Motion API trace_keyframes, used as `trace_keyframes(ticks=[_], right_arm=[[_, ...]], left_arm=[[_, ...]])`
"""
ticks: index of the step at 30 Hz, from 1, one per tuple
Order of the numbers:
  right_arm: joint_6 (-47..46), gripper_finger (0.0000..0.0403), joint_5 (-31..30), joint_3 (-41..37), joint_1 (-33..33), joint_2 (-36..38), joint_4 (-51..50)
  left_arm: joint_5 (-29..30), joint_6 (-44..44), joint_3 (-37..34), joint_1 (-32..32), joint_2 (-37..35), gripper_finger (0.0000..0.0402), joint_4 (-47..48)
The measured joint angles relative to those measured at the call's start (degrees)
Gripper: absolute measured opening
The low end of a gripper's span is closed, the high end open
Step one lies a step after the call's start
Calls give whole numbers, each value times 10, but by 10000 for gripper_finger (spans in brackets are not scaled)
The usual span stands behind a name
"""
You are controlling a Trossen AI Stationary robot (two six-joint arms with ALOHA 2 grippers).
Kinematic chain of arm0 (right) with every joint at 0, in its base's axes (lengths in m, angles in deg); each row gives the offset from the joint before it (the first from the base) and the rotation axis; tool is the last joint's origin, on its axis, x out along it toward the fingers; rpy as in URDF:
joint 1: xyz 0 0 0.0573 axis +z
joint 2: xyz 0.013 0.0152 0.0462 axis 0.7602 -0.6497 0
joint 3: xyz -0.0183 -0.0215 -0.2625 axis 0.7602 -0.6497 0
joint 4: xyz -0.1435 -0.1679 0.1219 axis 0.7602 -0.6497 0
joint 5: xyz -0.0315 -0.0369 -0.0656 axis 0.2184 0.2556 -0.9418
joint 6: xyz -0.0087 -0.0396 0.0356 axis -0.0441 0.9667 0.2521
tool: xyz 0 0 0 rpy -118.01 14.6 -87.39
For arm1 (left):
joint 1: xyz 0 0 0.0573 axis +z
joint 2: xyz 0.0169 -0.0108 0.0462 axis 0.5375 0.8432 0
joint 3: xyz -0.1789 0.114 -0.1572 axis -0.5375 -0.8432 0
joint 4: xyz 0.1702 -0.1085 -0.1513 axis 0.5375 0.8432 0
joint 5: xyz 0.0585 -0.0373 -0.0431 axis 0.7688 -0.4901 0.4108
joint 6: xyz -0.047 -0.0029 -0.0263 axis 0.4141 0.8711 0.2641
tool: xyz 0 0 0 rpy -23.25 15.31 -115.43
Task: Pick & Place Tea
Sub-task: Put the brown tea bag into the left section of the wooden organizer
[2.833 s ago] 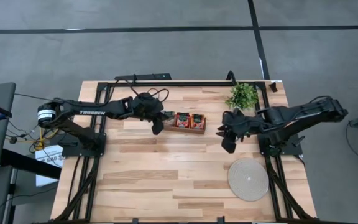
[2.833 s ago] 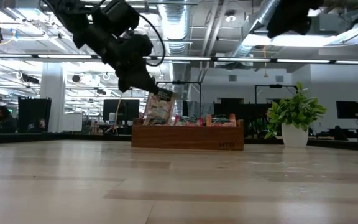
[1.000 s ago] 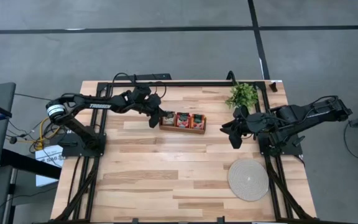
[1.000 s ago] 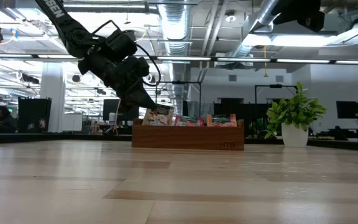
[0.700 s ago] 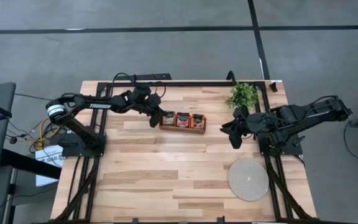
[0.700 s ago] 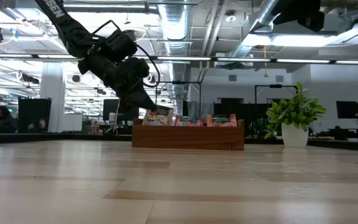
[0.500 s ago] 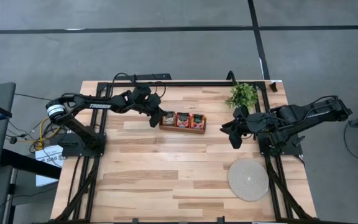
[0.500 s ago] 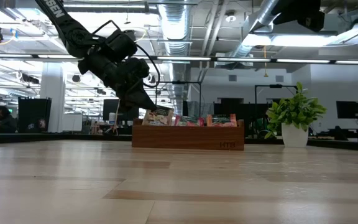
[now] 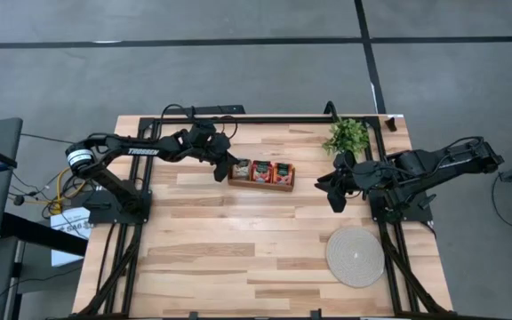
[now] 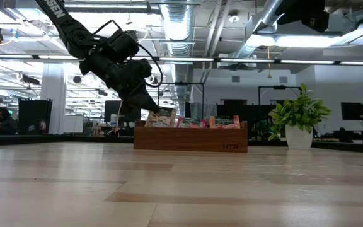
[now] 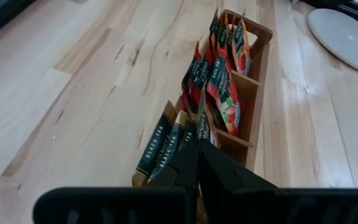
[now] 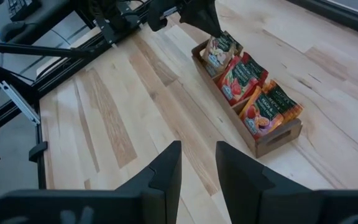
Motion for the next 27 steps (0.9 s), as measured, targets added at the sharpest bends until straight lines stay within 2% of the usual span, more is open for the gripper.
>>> trace_keyframes(ticks=[21,27], right_arm=[[2,92,0,0,0,0,0],[2,92,0,0,0,0,0]], left_arm=[[3,-12,0,0,0,0,-9],[2,-12,0,0,0,29,-9]])
